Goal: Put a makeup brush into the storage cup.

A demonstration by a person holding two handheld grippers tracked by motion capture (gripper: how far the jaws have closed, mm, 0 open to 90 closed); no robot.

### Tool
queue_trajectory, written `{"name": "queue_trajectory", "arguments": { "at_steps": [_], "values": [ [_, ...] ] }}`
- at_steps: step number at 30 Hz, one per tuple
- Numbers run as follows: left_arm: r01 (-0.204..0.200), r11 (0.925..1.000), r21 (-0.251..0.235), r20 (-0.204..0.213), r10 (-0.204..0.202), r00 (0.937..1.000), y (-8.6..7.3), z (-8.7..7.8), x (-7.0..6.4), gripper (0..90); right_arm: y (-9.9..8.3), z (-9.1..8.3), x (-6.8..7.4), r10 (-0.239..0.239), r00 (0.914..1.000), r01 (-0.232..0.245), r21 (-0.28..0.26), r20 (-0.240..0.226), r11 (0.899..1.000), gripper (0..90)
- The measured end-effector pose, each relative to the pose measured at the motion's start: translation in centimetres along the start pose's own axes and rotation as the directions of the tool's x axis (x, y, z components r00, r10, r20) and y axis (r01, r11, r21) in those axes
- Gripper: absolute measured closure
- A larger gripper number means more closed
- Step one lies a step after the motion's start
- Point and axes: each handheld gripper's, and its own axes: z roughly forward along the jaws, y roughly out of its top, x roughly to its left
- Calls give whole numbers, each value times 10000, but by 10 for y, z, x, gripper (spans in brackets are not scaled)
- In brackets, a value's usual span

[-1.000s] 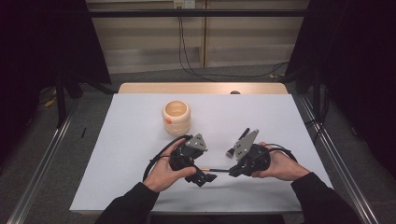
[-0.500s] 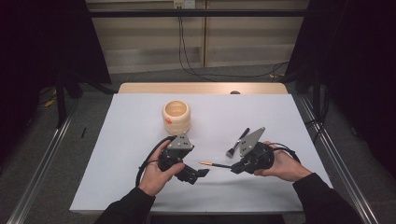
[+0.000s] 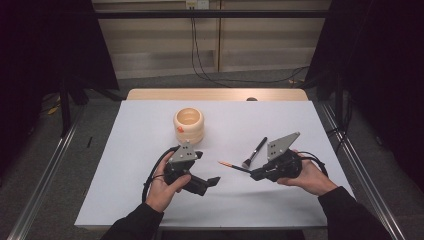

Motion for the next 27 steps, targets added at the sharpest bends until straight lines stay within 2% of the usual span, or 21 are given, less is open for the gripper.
{"name": "queue_trajectory", "arguments": {
  "at_steps": [2,4,7,12,14,15,16,18,19,21,27],
  "values": [
    [-34,10000,-15,-89,34,10000,0,-1,0,24,-1,-2,-1,107,9999,-111,-414,-91,9991,857],
    [11,9999,-157,-111,-13,9999,1,-2,0,24,-1,-4,-1,152,9998,-157,-609,-101,9980,857],
    [-18,9995,-320,-98,15,10000,1,-3,0,24,-1,-7,-1,239,9995,-261,-1222,-199,9922,857],
    [18,9990,-447,-23,-19,10000,1,-3,-1,24,0,-9,0,248,9993,-298,-1995,-272,9795,857],
    [-13,9988,-493,-57,10,10000,2,-4,-1,24,0,-10,1,145,9996,-202,-2431,-255,9698,857],
    [-32,9987,-503,-99,27,9999,2,-5,-1,24,0,-10,1,145,9996,-202,-2431,-255,9698,857],
    [16,9984,-572,-99,-22,9999,2,-5,-2,24,0,-10,2,113,9998,-161,-2709,-190,9625,857],
    [42,9976,-693,-67,-46,10000,3,-5,-2,24,0,-10,2,96,9998,-148,-2800,-198,9599,857],
    [55,9965,-838,37,-52,10000,3,-4,-2,24,0,-10,2,112,9999,-143,-2996,-118,9540,857],
    [33,9963,-858,-52,-38,10000,4,-3,-3,24,0,-11,2,96,9999,-131,-3088,-128,9511,857],
    [68,9936,-1125,3,-68,10000,4,-3,-3,24,1,-12,3,245,9997,-218,-3636,27,9313,857]
  ]
}}
